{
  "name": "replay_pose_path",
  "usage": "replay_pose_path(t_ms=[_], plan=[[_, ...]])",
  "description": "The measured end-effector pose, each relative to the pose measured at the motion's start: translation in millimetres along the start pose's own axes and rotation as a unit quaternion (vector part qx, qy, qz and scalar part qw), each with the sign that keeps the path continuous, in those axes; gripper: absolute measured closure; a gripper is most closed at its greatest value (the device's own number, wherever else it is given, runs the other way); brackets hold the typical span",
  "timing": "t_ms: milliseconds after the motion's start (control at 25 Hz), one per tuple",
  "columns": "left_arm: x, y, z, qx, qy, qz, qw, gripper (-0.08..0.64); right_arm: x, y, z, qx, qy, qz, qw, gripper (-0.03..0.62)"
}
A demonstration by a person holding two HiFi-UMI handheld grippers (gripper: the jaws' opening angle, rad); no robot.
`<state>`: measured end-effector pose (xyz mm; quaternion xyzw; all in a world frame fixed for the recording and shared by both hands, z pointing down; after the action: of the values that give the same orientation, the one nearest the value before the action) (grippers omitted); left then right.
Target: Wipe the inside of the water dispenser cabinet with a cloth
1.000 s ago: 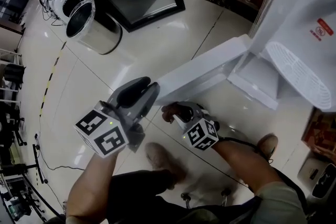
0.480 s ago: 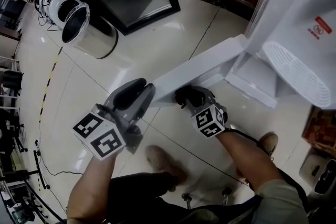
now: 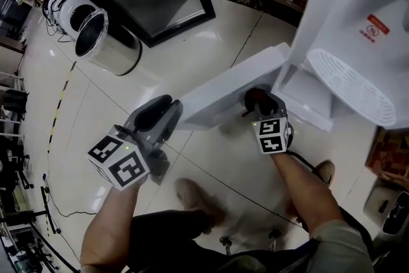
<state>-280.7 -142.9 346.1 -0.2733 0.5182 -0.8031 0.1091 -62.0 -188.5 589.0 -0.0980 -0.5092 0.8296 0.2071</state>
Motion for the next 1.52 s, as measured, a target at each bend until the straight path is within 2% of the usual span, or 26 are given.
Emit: replay_pose_path(t_ms=[80,240,480,640,800,840,920,1000,1080,1200,1320,1360,1400,1520], plan=[[-0.5,-0.1,0.1,0.0,0.001,0.001,1.0,0.449,-16.8,1.1,-5.0,0.001,-0.026,0.015,1.0,0.483],[-2.0,-0.4,-0.6,0.0,0.003,0.003,1.0,0.449,-29.2,3.3,-22.2,-0.005,-0.044,0.024,0.999,0.484],[-3.3,-1.5,0.1,-0.003,-0.001,0.005,1.0,0.449,-70.8,-8.8,-37.1,0.012,-0.111,0.06,0.992,0.485],[-3.5,-1.1,0.9,-0.003,-0.001,0.004,1.0,0.449,-83.1,-6.0,-26.7,0.01,-0.098,0.053,0.994,0.485],[-3.0,-0.4,0.3,-0.002,0.0,0.001,1.0,0.449,-73.5,-11.0,-28.6,0.01,-0.098,0.047,0.994,0.483],[-2.9,0.0,0.2,-0.002,0.0,0.0,1.0,0.449,-63.3,-14.6,-29.0,0.011,-0.088,0.042,0.995,0.483],[-2.7,0.7,0.1,-0.003,-0.002,-0.001,1.0,0.449,-28.1,-21.8,-27.9,0.012,-0.041,0.022,0.999,0.482],[-2.4,0.5,0.2,-0.004,-0.005,-0.003,1.0,0.449,22.2,-25.5,-26.6,0.005,0.033,-0.011,0.999,0.482],[-2.0,0.4,0.4,-0.005,-0.01,-0.005,0.9999,0.451,76.0,-26.0,-26.5,-0.006,0.114,-0.045,0.992,0.482],[-1.4,1.3,0.8,-0.005,-0.018,-0.008,0.9998,0.453,146.3,-26.9,-29.0,-0.012,0.23,-0.089,0.969,0.482],[-1.8,0.6,0.2,-0.004,-0.031,-0.012,0.9995,0.456,197.5,-39.3,-29.6,0.007,0.327,-0.14,0.935,0.482],[-2.1,0.1,0.0,-0.004,-0.035,-0.013,0.9993,0.457,207.5,-45.1,-26.5,0.017,0.344,-0.156,0.926,0.482],[-2.3,-0.4,-0.1,-0.004,-0.039,-0.015,0.9991,0.459,212.6,-49.8,-21.1,0.026,0.349,-0.166,0.922,0.482],[-1.9,-1.3,0.1,-0.005,-0.045,-0.017,0.9988,0.462,208.5,-52.7,-3.5,0.039,0.338,-0.162,0.926,0.482]])
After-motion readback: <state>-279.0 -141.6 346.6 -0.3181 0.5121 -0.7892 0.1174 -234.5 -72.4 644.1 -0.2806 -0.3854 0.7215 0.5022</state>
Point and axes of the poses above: the fingertips, and each gripper's own axes: z forward along the fingers, x to its left, y out of its top, the point moved 4 cm from there along -z, backward along the fingers, and after that the axes turned 6 degrees about -x, right-handed, at the moved point
